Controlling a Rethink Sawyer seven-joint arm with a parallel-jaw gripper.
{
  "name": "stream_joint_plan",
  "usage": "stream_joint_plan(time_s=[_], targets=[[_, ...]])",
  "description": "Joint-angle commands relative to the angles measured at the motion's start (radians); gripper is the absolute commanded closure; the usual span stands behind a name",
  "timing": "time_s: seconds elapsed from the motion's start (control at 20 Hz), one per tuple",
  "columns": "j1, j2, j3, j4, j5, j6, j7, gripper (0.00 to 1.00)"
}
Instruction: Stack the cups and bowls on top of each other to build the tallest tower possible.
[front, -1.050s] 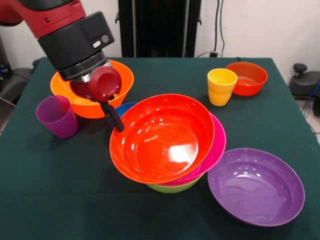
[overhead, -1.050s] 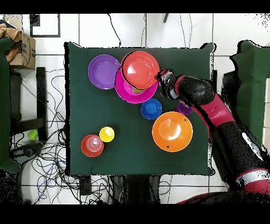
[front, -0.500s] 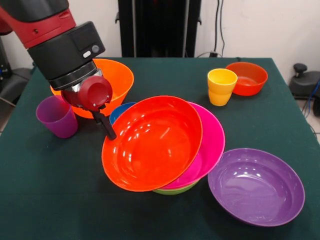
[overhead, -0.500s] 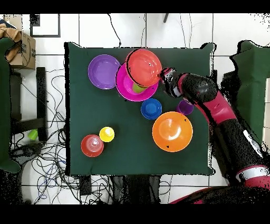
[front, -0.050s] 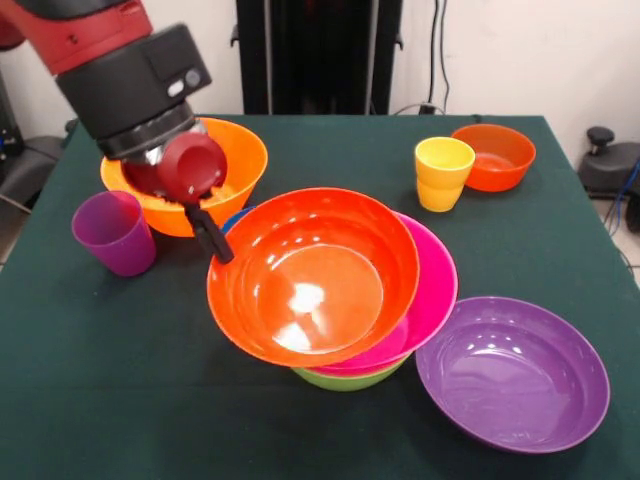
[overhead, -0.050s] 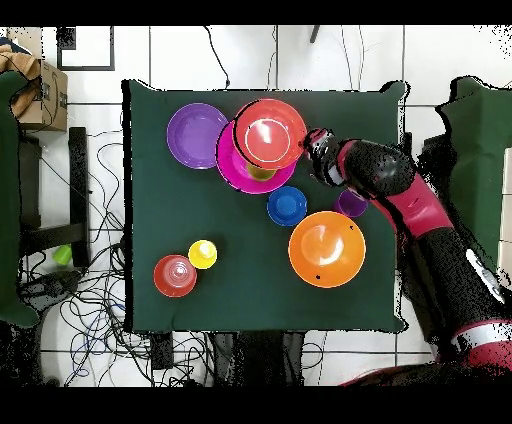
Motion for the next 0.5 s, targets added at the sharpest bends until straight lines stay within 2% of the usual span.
stream_joint_plan(time_s=[0.05,0.15,0.2,0.35,0.5], targets=[[0.027,-0.181,0.006,0.184,-0.014,0.061,0.062,1.0],[0.023,-0.202,0.01,0.207,-0.005,0.063,0.065,1.0],[-0.114,-0.216,0.043,0.363,-0.036,-0.027,-0.003,1.0],[-0.136,-0.223,0.055,0.39,-0.044,-0.04,-0.009,1.0],[-0.143,-0.199,0.07,0.398,-0.062,-0.072,-0.008,1.0]])
